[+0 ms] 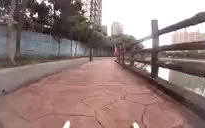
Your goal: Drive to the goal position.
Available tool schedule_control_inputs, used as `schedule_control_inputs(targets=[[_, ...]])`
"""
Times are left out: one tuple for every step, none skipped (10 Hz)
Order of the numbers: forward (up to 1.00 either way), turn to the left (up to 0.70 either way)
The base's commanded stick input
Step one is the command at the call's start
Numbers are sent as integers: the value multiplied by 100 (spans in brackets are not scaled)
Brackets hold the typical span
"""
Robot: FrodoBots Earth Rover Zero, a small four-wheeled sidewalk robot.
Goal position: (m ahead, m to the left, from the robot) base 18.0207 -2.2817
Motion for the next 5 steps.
schedule_control_inputs(targets=[[70, 0], [70, 0], [70, 0], [70, 0], [70, 0]])
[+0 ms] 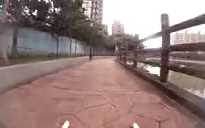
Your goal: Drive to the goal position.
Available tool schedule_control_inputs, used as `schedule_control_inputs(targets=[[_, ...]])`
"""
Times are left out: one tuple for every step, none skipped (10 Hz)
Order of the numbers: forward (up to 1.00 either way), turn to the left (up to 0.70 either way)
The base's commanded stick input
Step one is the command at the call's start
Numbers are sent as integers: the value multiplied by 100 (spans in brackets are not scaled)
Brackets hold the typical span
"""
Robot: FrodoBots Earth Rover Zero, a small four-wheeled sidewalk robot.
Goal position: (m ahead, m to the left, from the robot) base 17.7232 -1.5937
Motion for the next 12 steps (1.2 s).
schedule_control_inputs(targets=[[70, 0], [70, 0], [70, 0], [70, 0], [70, 0], [70, 0], [70, 0], [70, 0], [70, 0], [70, 0], [70, 0], [70, 0]])
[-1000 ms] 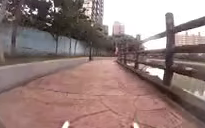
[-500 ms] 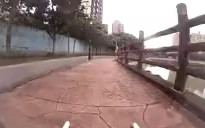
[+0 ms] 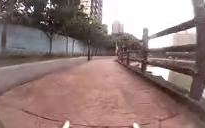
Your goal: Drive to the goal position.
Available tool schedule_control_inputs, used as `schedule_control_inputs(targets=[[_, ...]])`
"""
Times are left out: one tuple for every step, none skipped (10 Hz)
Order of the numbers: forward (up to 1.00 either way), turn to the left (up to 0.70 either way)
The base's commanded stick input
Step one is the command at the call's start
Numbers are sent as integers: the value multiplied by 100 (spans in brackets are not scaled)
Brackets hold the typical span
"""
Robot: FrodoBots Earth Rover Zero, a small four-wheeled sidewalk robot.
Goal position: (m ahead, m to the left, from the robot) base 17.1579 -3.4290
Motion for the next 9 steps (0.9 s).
schedule_control_inputs(targets=[[70, 0], [70, 0], [70, 0], [70, 0], [70, 0], [70, 0], [70, 0], [70, 0], [70, 0]])
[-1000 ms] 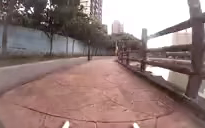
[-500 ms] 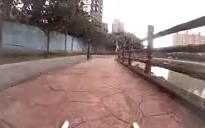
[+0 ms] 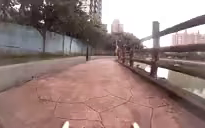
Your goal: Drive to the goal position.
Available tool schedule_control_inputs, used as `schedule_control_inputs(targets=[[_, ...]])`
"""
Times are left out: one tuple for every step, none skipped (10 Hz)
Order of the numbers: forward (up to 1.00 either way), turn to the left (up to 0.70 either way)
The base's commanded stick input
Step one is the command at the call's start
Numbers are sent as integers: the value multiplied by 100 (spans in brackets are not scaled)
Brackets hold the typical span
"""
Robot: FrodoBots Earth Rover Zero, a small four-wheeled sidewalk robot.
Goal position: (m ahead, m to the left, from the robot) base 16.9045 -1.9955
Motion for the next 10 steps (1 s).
schedule_control_inputs(targets=[[70, 0], [70, 0], [70, 0], [70, 0], [70, 0], [70, 0], [70, 0], [70, 0], [70, 0], [70, 0]])
